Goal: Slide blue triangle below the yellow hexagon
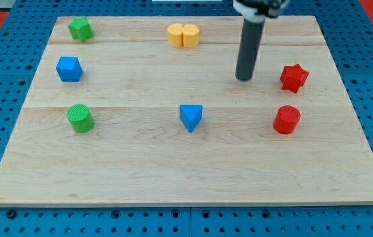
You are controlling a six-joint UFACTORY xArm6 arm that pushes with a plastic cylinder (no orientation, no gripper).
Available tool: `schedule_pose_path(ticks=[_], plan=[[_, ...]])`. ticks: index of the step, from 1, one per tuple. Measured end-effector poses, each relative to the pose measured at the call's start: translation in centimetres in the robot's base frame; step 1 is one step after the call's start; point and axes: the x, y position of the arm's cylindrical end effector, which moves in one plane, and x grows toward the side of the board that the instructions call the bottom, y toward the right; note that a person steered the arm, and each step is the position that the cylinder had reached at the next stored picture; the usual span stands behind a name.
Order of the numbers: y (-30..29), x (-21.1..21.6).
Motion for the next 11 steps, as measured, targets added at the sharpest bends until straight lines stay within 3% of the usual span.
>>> schedule_pose_path(ticks=[1, 2, 4, 9, 11], plan=[[0.0, 6.2], [-2.8, 8.8], [-13.2, 8.8], [-14.6, 0.4], [-10.9, -2.7]])
